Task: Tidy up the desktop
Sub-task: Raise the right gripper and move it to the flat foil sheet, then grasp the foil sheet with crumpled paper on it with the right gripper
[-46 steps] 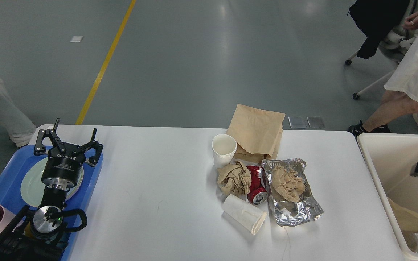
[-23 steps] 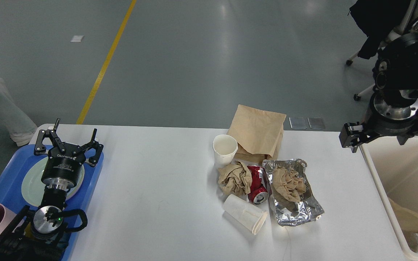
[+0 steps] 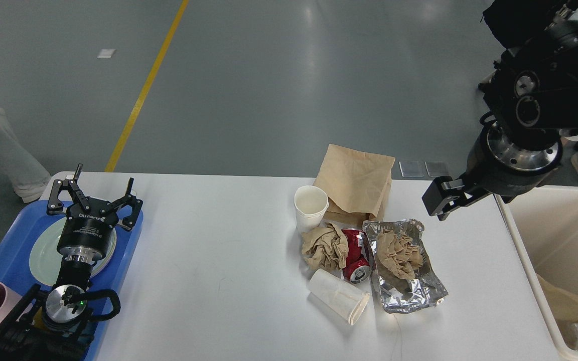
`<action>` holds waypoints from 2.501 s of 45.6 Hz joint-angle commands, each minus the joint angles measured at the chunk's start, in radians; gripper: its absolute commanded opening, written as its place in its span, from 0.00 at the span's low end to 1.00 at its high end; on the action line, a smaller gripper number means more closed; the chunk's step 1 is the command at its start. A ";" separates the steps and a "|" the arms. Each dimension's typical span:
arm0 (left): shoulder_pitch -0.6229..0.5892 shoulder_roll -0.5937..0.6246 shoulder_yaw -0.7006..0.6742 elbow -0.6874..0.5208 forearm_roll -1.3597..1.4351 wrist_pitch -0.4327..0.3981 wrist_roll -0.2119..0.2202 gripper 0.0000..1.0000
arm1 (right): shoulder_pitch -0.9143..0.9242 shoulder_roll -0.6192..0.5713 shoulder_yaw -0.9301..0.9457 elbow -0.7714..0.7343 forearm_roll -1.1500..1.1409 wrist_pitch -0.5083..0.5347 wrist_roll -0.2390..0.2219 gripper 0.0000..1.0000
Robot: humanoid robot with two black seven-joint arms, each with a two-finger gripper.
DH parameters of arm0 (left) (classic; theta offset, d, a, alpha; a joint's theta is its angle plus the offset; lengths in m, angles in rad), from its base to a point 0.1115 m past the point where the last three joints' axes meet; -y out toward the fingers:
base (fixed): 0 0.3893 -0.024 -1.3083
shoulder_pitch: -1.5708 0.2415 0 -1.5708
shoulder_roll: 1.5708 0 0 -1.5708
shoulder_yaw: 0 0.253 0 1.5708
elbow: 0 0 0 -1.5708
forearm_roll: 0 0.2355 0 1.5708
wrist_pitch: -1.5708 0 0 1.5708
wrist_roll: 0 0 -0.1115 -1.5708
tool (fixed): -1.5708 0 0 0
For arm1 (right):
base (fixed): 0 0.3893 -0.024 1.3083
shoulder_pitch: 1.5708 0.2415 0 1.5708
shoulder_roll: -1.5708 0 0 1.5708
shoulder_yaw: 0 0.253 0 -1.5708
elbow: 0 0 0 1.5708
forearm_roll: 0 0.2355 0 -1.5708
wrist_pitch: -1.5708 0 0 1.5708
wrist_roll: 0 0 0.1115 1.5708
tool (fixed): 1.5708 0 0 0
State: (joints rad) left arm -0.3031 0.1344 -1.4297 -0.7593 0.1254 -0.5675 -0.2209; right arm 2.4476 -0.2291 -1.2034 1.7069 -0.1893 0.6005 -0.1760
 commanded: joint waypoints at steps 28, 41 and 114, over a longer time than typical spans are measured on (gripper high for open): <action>0.001 -0.001 0.000 0.000 -0.001 0.000 0.000 0.97 | -0.737 0.011 -0.064 -0.456 -0.073 -0.328 0.062 0.99; 0.001 -0.001 0.000 0.000 0.000 0.000 0.000 0.97 | -0.979 0.036 -0.053 -0.705 -0.075 -0.334 0.075 0.96; -0.001 -0.001 0.000 0.000 0.000 0.000 0.000 0.97 | -1.225 0.116 0.015 -0.854 -0.114 -0.456 0.173 0.00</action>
State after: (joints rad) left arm -0.3033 0.1340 -1.4297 -0.7593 0.1258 -0.5676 -0.2209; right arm 1.2226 -0.1138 -1.1945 0.8506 -0.3073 0.1428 0.0038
